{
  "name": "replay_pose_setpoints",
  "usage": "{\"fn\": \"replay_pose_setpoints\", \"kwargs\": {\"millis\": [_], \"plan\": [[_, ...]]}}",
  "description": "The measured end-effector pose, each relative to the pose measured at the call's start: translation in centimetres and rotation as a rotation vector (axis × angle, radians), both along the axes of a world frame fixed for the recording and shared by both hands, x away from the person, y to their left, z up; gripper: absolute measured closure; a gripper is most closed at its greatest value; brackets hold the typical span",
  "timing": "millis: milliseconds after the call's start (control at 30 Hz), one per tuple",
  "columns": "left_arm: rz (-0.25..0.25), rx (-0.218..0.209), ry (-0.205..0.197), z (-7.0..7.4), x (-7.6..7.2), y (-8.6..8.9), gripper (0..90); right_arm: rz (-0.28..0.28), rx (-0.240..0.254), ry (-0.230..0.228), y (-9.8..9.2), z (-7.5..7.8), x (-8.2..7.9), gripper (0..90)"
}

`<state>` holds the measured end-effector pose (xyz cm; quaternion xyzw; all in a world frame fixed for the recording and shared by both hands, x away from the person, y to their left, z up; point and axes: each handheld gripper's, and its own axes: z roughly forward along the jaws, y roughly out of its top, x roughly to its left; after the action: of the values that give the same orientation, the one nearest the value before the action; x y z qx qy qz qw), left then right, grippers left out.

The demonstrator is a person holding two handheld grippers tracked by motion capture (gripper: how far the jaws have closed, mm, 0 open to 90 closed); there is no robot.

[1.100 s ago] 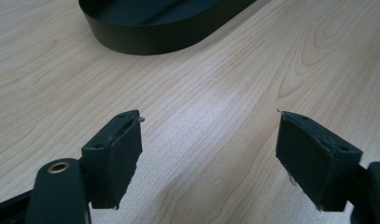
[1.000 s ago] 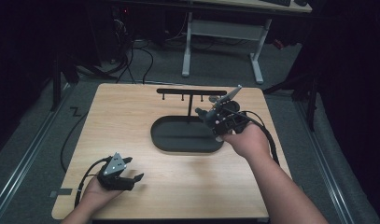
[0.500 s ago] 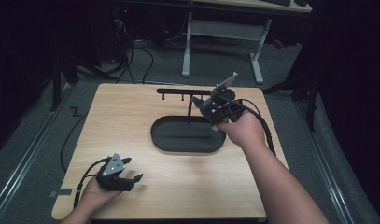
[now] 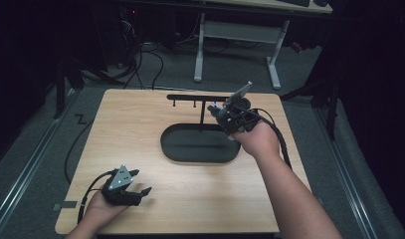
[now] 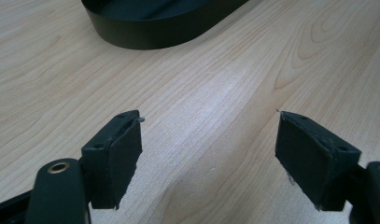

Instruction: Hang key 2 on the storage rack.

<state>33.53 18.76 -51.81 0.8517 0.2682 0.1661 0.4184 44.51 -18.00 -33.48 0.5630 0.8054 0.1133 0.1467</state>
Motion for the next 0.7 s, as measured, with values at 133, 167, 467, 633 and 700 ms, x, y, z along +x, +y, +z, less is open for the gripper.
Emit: {"fn": "replay_pose_setpoints", "kwargs": {"millis": [133, 167, 467, 633, 700], "plan": [[-0.001, 0.004, 0.002, 0.0, 0.0, 0.0, 23.1, 0.004, -0.006, 0.011, 0.0, -0.9, 0.0, 47.7], [-0.001, 0.004, 0.002, 0.0, 0.0, 0.0, 23.1, 0.004, -0.006, 0.011, 0.0, -0.9, 0.0, 47.7], [-0.004, 0.003, -0.002, 0.0, 0.0, -0.2, 23.2, 0.015, -0.008, 0.038, 0.7, -2.4, 0.0, 47.7], [-0.007, 0.004, -0.003, 0.0, 0.1, -0.3, 23.2, 0.021, -0.010, 0.057, 1.1, -3.5, 0.5, 47.6], [-0.007, 0.003, -0.002, 0.0, 0.1, -0.3, 23.2, 0.026, -0.012, 0.064, 1.3, -3.8, 0.6, 47.6]]}}
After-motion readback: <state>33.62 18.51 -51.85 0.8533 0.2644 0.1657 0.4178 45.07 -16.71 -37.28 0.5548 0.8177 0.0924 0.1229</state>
